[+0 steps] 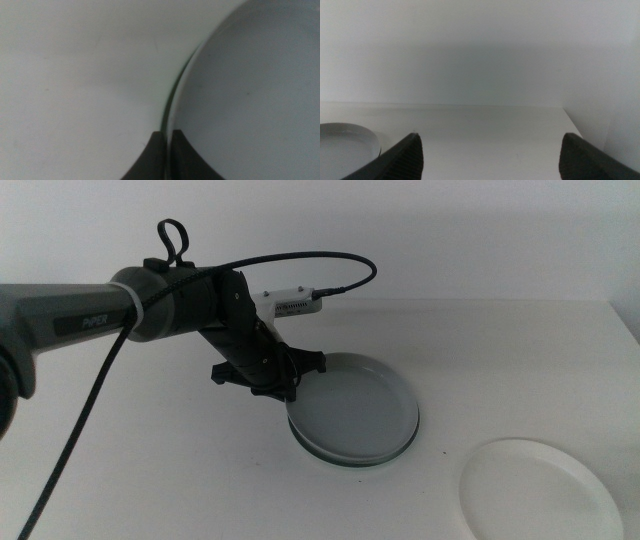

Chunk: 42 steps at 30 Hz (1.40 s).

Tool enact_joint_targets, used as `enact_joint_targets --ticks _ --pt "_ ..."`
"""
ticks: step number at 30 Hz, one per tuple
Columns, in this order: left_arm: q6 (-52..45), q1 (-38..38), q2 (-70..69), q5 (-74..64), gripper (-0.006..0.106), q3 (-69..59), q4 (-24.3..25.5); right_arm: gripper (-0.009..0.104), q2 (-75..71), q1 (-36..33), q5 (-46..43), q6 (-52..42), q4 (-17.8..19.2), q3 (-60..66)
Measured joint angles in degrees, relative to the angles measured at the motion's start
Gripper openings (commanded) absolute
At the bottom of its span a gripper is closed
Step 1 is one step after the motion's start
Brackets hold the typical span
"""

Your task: Stack the three bowls on top of each other.

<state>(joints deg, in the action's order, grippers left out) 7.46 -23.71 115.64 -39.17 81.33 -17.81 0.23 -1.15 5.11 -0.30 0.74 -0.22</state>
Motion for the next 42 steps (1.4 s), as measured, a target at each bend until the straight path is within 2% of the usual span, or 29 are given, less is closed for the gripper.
enact_joint_targets --ticks 3,7,8,14,17,23,27,31,42 --pt "-0.1 0.0 0.0 0.6 0.028 0.0 -0.7 0.093 0.0 0.0 0.0 0.0 0.0 0.0" --pt "-3.5 0.2 0.0 0.2 0.075 0.0 -1.6 0.093 0.0 0.0 0.0 0.0 0.0 0.0" --pt "-5.3 0.3 -0.1 -0.6 0.093 0.0 -2.3 0.093 0.0 0.0 0.0 0.0 0.0 0.0" --pt "-17.0 2.4 -9.9 -6.2 0.094 -0.3 -5.7 0.093 0.0 0.0 0.0 0.0 0.0 0.0" --pt "-21.7 2.6 -21.6 -7.1 0.094 -2.8 -5.8 0.093 0.0 0.0 0.0 0.0 0.0 0.0" --pt "-27.2 2.6 -47.9 -6.9 0.094 -15.0 -10.3 0.093 0.0 0.0 0.0 0.0 0.0 0.0" --pt "-27.7 2.6 -60.0 -9.6 0.094 -18.6 -11.3 0.093 0.0 0.0 0.0 0.0 0.0 0.0" --pt "-27.0 2.6 -64.7 -12.8 0.094 -19.1 -10.9 0.093 0.0 0.0 0.0 0.0 0.0 0.0" --pt "-27.0 2.6 -65.4 -15.3 0.094 -19.2 -10.0 0.093 0.0 0.0 0.0 0.0 0.0 0.0"
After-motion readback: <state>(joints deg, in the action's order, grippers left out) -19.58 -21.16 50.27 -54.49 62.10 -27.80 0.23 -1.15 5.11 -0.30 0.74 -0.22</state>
